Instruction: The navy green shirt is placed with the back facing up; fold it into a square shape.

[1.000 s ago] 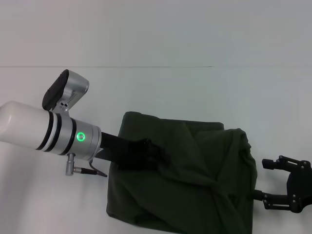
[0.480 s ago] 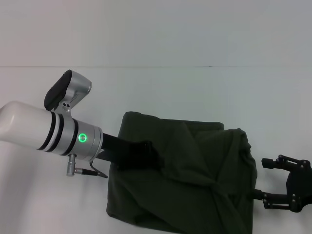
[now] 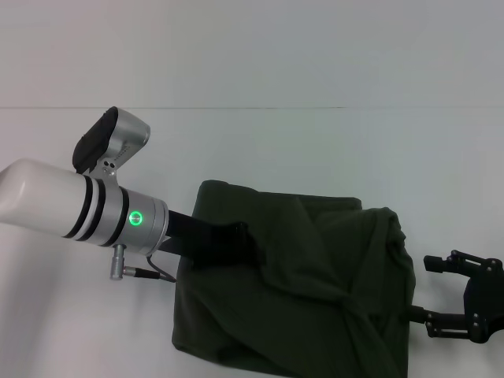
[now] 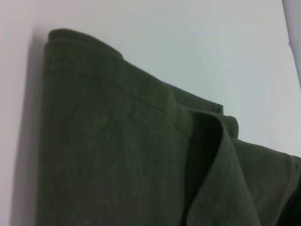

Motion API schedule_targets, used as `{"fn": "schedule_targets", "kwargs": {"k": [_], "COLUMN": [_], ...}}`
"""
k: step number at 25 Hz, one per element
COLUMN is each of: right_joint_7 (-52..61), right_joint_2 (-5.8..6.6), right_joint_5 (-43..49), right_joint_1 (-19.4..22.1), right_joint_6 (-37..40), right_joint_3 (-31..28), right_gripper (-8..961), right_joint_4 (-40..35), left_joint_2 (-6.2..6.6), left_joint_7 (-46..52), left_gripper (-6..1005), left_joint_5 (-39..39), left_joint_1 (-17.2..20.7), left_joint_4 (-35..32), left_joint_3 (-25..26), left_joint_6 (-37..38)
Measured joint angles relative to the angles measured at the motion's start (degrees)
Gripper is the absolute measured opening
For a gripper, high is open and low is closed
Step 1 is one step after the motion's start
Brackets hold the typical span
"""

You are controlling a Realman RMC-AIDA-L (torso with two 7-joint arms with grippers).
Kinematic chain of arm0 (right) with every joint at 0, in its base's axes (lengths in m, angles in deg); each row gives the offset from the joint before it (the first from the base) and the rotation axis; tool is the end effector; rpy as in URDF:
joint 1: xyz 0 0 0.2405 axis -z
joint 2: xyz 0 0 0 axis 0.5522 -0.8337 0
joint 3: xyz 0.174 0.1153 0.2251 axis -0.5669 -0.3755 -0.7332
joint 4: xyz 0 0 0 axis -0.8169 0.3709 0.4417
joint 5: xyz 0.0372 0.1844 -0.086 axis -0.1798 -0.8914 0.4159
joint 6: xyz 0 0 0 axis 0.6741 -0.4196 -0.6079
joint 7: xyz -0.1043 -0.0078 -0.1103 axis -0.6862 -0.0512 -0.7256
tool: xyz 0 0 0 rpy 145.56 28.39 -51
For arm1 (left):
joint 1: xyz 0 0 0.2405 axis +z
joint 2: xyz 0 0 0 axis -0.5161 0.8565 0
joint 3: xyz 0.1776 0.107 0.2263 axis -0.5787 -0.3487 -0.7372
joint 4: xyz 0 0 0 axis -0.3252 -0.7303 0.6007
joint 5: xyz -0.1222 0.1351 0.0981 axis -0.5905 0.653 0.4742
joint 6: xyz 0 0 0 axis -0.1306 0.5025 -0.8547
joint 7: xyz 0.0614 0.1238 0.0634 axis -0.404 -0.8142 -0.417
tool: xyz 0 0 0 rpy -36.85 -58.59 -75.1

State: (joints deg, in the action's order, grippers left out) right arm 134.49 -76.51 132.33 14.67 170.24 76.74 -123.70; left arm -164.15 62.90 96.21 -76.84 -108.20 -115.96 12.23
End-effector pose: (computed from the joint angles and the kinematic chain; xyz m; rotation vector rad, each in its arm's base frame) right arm 0.3702 0.2917 -0.0214 -2.6489 0.4686 0.4509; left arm -0.2376 0.4032 -0.1071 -2.2917 -2.0326 -0.2359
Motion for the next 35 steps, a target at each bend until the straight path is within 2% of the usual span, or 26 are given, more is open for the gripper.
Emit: {"fn": "schedule_targets", "kwargs": {"k": [11, 19, 26, 35], "right_joint_7": [0.0, 0.0, 0.0, 0.0], "right_joint_2": [0.00, 0.00, 0.00, 0.00], "right_joint_5": [0.0, 0.0, 0.0, 0.1], "right_joint_1": [0.0, 0.1, 0.1, 0.7], "right_joint_6": [-0.1, -0.2, -0.3, -0.2], "right_joint_3": [-0.5, -0.5, -0.6, -0.6], "right_gripper": [912, 912, 911, 911], "right_joint_4": [0.3, 0.3, 0.3, 0.0], "left_joint_2": [0.00, -0.66, -2.11, -2.87], "left_joint_7": [-1.0, -4.1, -7.3, -14.5], "left_gripper": [47, 46, 49, 53], "left_joint_5": [-2.7, -11.8, -19.6, -31.7], "left_joint_1": [0.0, 0.6, 0.5, -2.4], "left_joint_4": [-0.6, 0.2, 1.3, 7.6], "left_joint_3": [0.4, 0.5, 0.5, 0.1], "left_joint_6": [1.2, 1.4, 1.4, 0.6]}}
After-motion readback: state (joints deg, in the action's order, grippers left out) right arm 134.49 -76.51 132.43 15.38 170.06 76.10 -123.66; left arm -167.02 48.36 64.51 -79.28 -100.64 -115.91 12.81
